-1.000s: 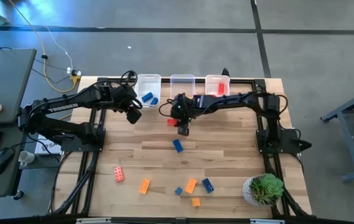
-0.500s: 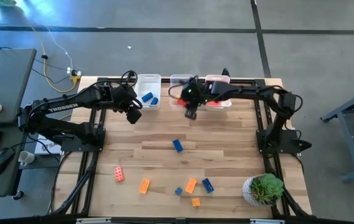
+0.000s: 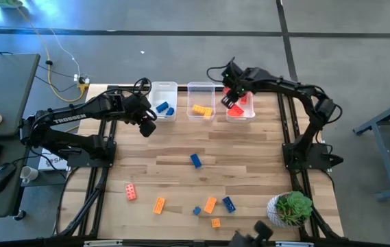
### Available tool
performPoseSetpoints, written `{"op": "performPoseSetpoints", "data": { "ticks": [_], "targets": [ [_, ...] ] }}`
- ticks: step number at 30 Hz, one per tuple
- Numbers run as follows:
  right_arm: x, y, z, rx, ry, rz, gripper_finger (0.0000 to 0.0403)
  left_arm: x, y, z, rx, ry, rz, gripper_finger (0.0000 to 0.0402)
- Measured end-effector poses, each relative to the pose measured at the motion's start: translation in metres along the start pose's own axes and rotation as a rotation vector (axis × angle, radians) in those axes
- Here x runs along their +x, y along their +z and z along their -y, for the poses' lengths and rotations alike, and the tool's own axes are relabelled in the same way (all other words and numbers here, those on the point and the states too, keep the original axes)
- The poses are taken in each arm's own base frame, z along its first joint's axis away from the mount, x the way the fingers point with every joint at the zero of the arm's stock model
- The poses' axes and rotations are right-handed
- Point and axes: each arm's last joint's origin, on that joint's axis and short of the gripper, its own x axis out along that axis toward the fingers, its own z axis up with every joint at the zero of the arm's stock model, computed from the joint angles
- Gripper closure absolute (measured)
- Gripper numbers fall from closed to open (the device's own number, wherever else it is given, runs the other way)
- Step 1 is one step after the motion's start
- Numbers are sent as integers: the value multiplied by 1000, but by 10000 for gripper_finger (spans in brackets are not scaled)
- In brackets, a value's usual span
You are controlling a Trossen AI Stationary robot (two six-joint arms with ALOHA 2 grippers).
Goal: Sort & place blocks by color
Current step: Put the orange game piece into the right white bin, then put the blue game piece into the left white bin
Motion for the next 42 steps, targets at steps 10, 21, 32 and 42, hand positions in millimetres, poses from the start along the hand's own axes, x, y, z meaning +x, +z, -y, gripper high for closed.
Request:
{"op": "performPoseSetpoints", "data": {
  "ticks": [10, 21, 32, 42],
  "targets": [
    [5, -17, 38, 213, -24, -170, 294, 0, 0, 0, 0, 0, 0, 202],
    [5, -19, 37, 311, 11, -190, 255, 0, 0, 0, 0, 0, -1, 202],
    [0, -23, 14, 355, 20, -246, 130, 0, 0, 0, 40, 0, -1, 202],
    [-35, -28, -33, 395, 81, -193, 131, 0, 0, 0, 45, 0, 0, 202]
  ]
}}
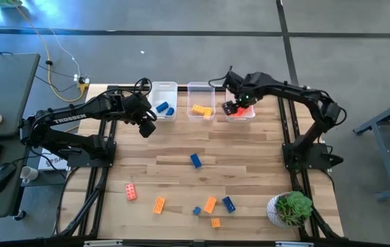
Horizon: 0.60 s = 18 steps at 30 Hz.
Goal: Sort & place blocks by color
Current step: Put the blue game piece into the left white bin
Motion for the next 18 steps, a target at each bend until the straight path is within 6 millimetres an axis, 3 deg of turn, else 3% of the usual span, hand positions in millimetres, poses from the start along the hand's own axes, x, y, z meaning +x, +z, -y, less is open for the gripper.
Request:
{"op": "performPoseSetpoints", "data": {
  "ticks": [8, 18],
  "targets": [
    [-15, -42, -52, 24, 121, -57, 130, 0, 0, 0, 3, 0, 0, 202],
    [-28, -112, -109, 45, 163, -116, 130, 0, 0, 0, 62, 0, 0, 202]
  ]
}}
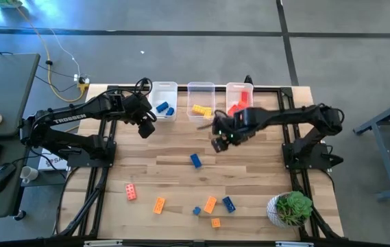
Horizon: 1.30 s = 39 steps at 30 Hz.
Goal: Sort & place blocks by color
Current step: Put the blue game piece into the left white bin
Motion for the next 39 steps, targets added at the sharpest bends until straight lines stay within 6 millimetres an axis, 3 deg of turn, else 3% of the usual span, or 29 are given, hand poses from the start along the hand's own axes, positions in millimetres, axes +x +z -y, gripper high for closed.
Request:
{"op": "performPoseSetpoints", "data": {
  "ticks": [6, 17, 26, 39],
  "targets": [
    [0, -39, -18, 104, 6, -19, 130, 0, 0, 0, 25, 0, 0, 202],
    [8, -100, -50, 41, 97, -38, 130, 0, 0, 0, 3, -1, 4, 202],
    [49, -141, -74, -29, 86, -107, 130, 1, 1, 1, -17, -1, 4, 202],
    [92, -188, -81, -62, -15, -146, 130, 1, 2, 1, -101, -3, 11, 202]
  ]
}}
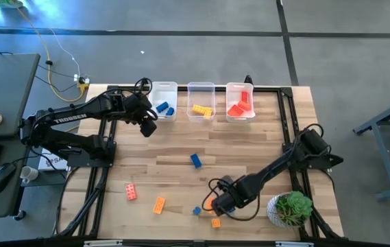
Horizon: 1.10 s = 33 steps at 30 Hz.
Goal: Sort & place blocks by color
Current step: Put the blue game piece into the left white bin
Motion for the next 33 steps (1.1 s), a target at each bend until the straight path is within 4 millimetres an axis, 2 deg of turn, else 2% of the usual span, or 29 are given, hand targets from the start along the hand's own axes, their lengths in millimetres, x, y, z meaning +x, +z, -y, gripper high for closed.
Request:
{"op": "performPoseSetpoints", "data": {
  "ticks": [15, 20, 28, 33],
  "targets": [
    [35, -25, -5, 42, -30, 19, 136, 4, 1, 1, -15, 6, -17, 202],
    [44, -31, -3, 77, -58, 21, 179, 10, 2, 3, -8, 15, -43, 202],
    [45, -32, -2, 89, -76, 22, 296, 23, 3, 6, 4, 34, -104, 202],
    [42, -33, -2, 82, -70, 21, 297, 28, 4, 7, 25, 26, -128, 202]
  ]
}}
